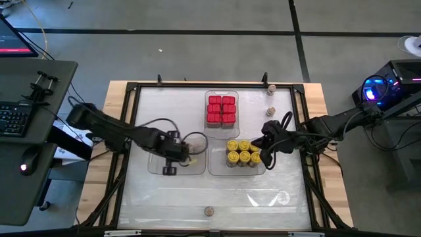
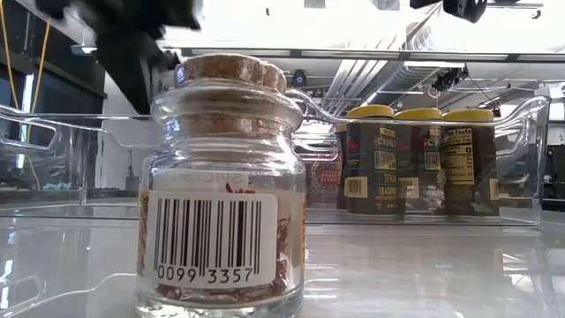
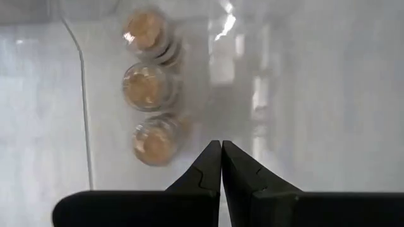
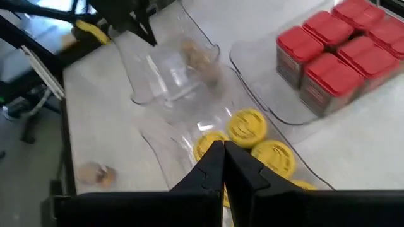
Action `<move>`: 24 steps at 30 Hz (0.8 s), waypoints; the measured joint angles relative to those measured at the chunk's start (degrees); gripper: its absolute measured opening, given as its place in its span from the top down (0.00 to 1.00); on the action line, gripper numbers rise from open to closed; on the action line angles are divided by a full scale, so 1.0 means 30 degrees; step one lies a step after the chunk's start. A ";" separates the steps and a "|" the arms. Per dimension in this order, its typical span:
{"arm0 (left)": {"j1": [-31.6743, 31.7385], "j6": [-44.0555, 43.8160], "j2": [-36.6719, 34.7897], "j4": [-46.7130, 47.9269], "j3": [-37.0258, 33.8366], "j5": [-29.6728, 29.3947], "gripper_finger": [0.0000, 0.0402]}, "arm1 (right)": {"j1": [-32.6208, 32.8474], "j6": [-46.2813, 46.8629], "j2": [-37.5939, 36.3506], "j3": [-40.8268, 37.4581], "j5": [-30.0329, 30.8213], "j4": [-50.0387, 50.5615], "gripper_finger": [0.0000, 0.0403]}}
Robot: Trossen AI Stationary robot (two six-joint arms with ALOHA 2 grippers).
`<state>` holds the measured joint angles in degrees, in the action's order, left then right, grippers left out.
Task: Sort spices by type
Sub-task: Put the brown seasoning bottle into the bottom left transparent bin
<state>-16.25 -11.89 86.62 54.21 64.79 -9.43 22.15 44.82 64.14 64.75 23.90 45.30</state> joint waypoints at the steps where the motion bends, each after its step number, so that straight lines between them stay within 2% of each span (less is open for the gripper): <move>1: -0.0301 -0.0463 -0.0651 -0.0005 -0.0067 0.0051 1.00 | 0.0000 0.0000 0.0000 -0.0001 -0.0007 -0.0258 1.00; 5: -0.1793 -0.3053 -0.3229 -0.1065 -0.0668 -0.0220 1.00 | 0.0007 -0.0197 0.0000 -0.0001 0.0000 -0.2530 1.00; 10: -0.4070 -0.6494 -0.5873 -0.4628 -0.1984 -0.2223 1.00 | 0.0002 -0.1093 0.0000 -0.0001 -0.0236 -0.6309 1.00; 15: -0.6256 -0.6530 -0.7063 -0.9641 -0.3983 -0.4176 1.00 | 0.0007 -0.1185 0.1089 -0.0001 -0.0896 -1.0684 1.00; 18: -0.6867 -0.6052 -0.7106 -1.1910 -0.5068 -0.4578 1.00 | 0.0007 -0.1122 0.2731 -0.0001 -0.2317 -1.3949 1.00; 21: -0.6822 -0.6398 -0.7099 -1.4113 -0.5406 -0.4603 1.00 | 0.0017 -0.0449 0.5129 0.0008 -0.4769 -1.6969 1.00; 24: -0.6690 -0.6298 -0.7270 -1.6099 -0.5296 -0.4699 1.00 | 0.0330 0.0054 0.7959 0.0659 -0.7173 -1.7921 1.00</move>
<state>-36.32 -30.79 64.81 5.91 48.90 -23.53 23.14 44.98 88.02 66.73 2.38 -8.46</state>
